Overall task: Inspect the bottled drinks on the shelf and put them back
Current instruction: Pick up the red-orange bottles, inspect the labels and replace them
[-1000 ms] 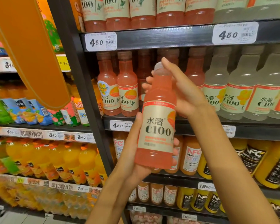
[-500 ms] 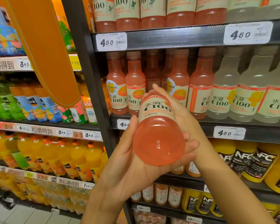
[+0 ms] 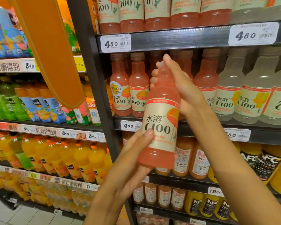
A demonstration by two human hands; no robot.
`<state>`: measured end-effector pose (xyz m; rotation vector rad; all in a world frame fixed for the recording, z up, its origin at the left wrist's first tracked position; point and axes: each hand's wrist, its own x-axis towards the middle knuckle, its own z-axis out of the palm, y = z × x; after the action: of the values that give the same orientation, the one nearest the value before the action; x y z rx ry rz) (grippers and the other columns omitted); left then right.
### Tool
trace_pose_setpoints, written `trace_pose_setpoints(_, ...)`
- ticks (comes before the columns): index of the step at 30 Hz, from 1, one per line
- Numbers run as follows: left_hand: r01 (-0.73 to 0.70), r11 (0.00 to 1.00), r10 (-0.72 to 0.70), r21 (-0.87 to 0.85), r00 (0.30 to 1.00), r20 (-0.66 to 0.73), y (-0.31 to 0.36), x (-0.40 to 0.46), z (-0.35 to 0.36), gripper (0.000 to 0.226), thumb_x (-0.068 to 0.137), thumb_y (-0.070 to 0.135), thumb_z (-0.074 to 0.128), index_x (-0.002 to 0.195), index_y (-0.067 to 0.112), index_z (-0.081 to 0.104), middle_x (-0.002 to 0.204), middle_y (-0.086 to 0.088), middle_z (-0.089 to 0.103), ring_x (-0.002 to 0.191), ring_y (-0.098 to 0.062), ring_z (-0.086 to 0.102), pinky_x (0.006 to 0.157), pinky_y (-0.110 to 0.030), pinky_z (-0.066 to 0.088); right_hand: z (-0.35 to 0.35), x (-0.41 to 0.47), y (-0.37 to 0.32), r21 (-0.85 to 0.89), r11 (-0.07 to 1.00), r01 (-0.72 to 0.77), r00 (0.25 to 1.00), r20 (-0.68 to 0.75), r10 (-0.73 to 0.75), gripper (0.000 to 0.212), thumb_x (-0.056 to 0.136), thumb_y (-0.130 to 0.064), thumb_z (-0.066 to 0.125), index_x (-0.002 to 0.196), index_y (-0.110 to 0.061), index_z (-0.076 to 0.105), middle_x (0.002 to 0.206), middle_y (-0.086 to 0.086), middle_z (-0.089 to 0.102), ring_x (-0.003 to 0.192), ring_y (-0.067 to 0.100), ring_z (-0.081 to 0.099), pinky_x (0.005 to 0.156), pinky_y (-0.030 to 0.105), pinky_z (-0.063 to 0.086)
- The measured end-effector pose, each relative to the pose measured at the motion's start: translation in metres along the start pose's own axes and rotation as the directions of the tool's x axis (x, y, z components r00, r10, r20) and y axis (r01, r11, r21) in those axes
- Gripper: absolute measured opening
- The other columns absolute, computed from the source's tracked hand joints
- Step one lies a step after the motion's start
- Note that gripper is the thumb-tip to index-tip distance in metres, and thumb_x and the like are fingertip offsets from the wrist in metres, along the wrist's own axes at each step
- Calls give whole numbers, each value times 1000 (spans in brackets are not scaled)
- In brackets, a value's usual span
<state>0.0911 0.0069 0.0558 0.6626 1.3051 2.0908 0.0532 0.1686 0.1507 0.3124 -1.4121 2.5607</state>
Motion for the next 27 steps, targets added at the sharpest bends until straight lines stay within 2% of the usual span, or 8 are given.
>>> trace_pose_setpoints(2, -25, 980, 24, 196, 1000, 4, 4, -1, -6, 89, 48, 49, 90, 124, 20, 55, 111, -5, 72, 103, -21, 68, 75, -27, 57, 3, -3, 0, 16, 998, 56, 997, 55, -56, 19, 92, -30, 60, 96, -13, 53, 71, 3, 62, 58, 14, 61, 58, 29, 54)
trace_pose_setpoints(5, -69, 853, 43, 517, 997, 61, 9, 4, -4, 60, 60, 35, 84, 113, 28, 57, 104, 7, 73, 97, -10, 69, 74, -18, 54, 6, -8, 2, -152, 977, 152, 981, 143, -130, 17, 93, -29, 59, 95, -13, 53, 72, 3, 64, 60, 16, 63, 58, 29, 53)
trace_pose_setpoints(10, -126, 813, 169, 569, 985, -24, -9, 20, -11, 60, 62, 12, 84, 113, 23, 55, 96, 5, 74, 88, -10, 71, 68, -19, 55, 8, -23, 0, -457, 838, 299, 950, 222, -218, 27, 92, -33, 53, 110, -13, 52, 85, 6, 74, 79, 22, 72, 69, 28, 55)
trace_pose_setpoints(14, -205, 739, 321, 642, 945, -68, -16, 37, -25, 70, 61, 8, 86, 117, 28, 50, 98, 7, 70, 90, -7, 69, 69, -18, 54, 9, -45, 4, -495, 774, 395, 916, 283, -286, 25, 88, -22, 58, 110, -12, 50, 89, 2, 72, 84, 20, 70, 76, 30, 54)
trace_pose_setpoints(17, -251, 682, 366, 687, 930, -24, -19, 47, -31, 77, 64, 4, 86, 126, 25, 46, 109, 21, 66, 102, 3, 63, 76, -9, 50, 9, -59, 6, -603, 643, 472, 876, 400, -268, 33, 83, -16, 67, 111, -13, 49, 99, 11, 66, 97, 27, 65, 89, 45, 51)
trace_pose_setpoints(21, -296, 604, 438, 740, 899, 3, -26, 60, -35, 72, 65, -8, 80, 127, 8, 48, 102, 43, 59, 99, 22, 54, 76, 2, 42, 2, -69, 5, -634, 538, 556, 805, 572, -157, 39, 79, -4, 73, 109, -14, 50, 103, 6, 61, 103, 23, 62, 92, 39, 49)
trace_pose_setpoints(24, -300, 605, 435, 738, 900, 10, -28, 66, -37, 77, 65, 0, 81, 132, 16, 46, 117, 23, 61, 112, 8, 55, 85, -5, 44, -4, -65, 4, -587, 572, 572, 789, 585, -188, 36, 77, 5, 71, 104, -10, 52, 96, 5, 64, 95, 22, 65, 88, 33, 49)
trace_pose_setpoints(27, -273, 678, 320, 682, 945, 59, -29, 58, -41, 95, 63, 8, 85, 142, 15, 32, 128, 5, 57, 118, -6, 56, 89, -15, 48, -9, -56, 3, -540, 648, 537, 809, 548, -214, 31, 78, 5, 69, 102, -7, 53, 89, 7, 66, 88, 26, 67, 83, 36, 52)
